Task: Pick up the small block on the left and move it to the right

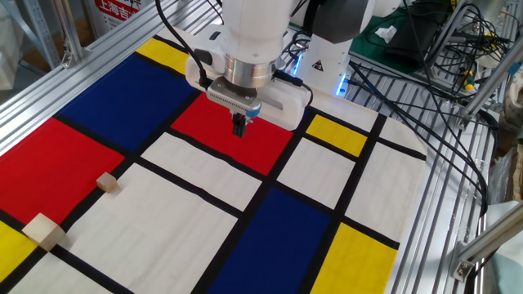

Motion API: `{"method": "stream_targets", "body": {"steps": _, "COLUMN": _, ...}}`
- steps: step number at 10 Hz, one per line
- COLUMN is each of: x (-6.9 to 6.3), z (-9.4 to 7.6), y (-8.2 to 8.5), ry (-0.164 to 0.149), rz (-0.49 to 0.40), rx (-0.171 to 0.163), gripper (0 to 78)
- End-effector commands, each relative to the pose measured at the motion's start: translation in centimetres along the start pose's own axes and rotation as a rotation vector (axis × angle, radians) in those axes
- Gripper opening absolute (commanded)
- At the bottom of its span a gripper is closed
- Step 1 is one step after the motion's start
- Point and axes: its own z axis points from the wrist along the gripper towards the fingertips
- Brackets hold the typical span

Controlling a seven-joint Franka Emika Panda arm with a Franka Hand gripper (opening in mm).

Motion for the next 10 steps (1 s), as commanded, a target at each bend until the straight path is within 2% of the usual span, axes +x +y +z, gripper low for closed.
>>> {"method": "stream_targets", "body": {"steps": 1, "x": -0.1, "z": -0.1, "y": 0.0, "ry": -0.002, "rz": 0.001, "rx": 0.000, "gripper": 0.0}}
{"method": "stream_targets", "body": {"steps": 6, "x": -0.2, "z": 0.2, "y": -0.5, "ry": -0.002, "rz": 0.006, "rx": -0.002, "gripper": 0.0}}
{"method": "stream_targets", "body": {"steps": 10, "x": -0.5, "z": 0.6, "y": -1.2, "ry": 0.000, "rz": 0.006, "rx": -0.022, "gripper": 0.0}}
